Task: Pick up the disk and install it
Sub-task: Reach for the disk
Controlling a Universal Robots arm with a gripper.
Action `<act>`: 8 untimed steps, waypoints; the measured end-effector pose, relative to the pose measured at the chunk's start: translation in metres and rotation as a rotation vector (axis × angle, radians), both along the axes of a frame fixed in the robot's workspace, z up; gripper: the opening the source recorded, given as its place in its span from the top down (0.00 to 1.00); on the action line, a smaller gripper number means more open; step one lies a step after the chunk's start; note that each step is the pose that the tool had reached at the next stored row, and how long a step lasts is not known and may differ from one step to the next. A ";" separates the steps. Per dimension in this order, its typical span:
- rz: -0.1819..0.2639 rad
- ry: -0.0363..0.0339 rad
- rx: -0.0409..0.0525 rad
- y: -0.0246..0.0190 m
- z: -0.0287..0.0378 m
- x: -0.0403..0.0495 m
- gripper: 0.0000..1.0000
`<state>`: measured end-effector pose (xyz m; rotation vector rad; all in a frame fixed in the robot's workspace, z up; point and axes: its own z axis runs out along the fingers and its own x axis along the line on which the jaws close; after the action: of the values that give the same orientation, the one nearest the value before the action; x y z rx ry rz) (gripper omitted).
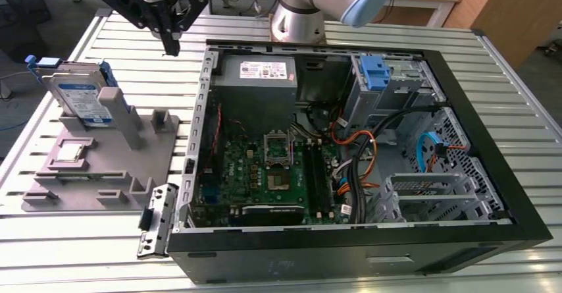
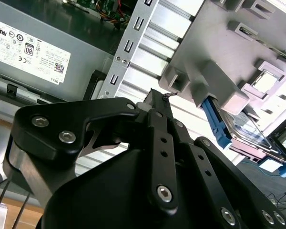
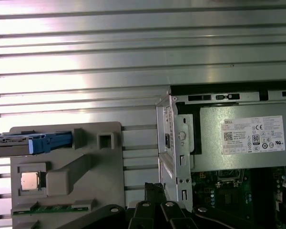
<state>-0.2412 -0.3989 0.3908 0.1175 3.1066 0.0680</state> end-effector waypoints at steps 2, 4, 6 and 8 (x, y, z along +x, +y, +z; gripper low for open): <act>0.000 0.0001 -0.0001 0.0000 0.0001 0.0000 0.89; 0.000 0.0001 -0.0001 0.0000 0.0001 -0.0002 0.89; 0.000 0.0001 -0.0001 0.0000 0.0000 -0.0019 0.89; 0.000 0.0001 -0.0001 0.0000 0.0001 -0.0035 0.89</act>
<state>-0.2447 -0.3989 0.3908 0.1176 3.1067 0.0678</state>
